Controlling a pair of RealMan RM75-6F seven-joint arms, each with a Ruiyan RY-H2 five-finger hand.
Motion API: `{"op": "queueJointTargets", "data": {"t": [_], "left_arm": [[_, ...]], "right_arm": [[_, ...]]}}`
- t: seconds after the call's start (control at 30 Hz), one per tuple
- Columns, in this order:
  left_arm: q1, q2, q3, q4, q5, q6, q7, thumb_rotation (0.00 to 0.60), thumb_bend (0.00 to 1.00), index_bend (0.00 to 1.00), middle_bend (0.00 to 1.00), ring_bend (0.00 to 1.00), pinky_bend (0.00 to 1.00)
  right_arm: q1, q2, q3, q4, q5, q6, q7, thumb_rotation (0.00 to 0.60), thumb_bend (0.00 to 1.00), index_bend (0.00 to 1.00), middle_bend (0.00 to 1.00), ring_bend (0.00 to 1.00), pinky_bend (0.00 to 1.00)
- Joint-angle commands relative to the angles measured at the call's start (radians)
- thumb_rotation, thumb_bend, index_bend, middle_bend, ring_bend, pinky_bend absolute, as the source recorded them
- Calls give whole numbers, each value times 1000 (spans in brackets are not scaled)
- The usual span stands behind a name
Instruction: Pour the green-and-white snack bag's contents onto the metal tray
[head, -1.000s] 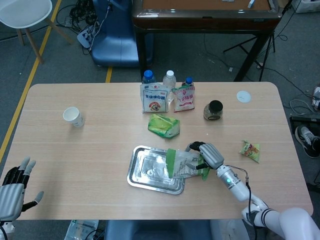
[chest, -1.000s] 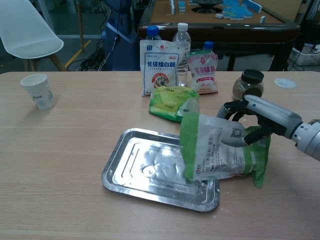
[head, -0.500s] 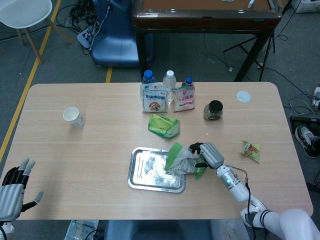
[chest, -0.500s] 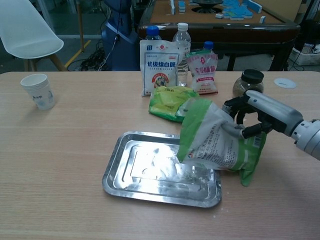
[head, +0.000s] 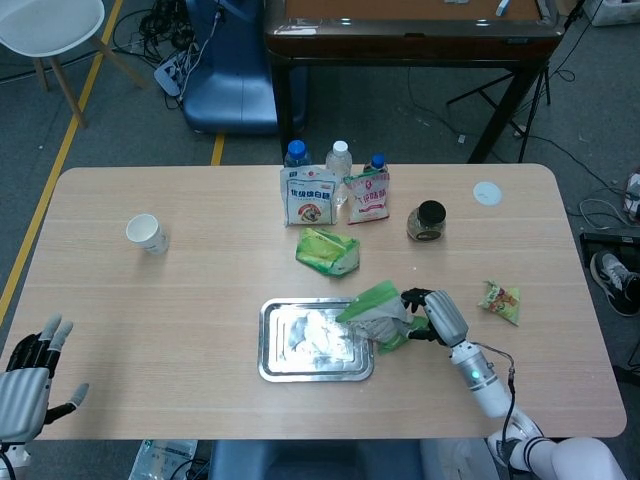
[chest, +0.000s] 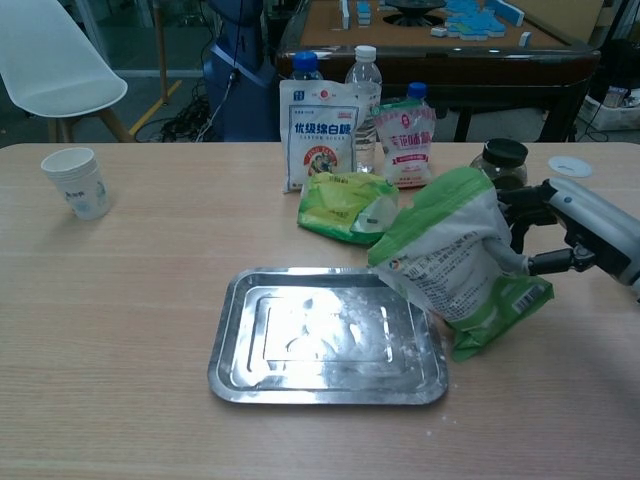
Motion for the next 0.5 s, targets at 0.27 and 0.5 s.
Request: {"op": "queueJointTargets", "data": {"t": [0.27,0.5], "left_arm": [[-1,1,4,-9,2,-4,6,600,229,21,0,82,57],[-2,-1,5,-8,2,-8,5,600,229,21,0,82,57]], "right_arm": [[-61,-29,-30,120,-11,44,86,600,443,645,580,508,553],[-92,-30,-52,175,-27,68,78,600,444,646,578,501,549]]}}
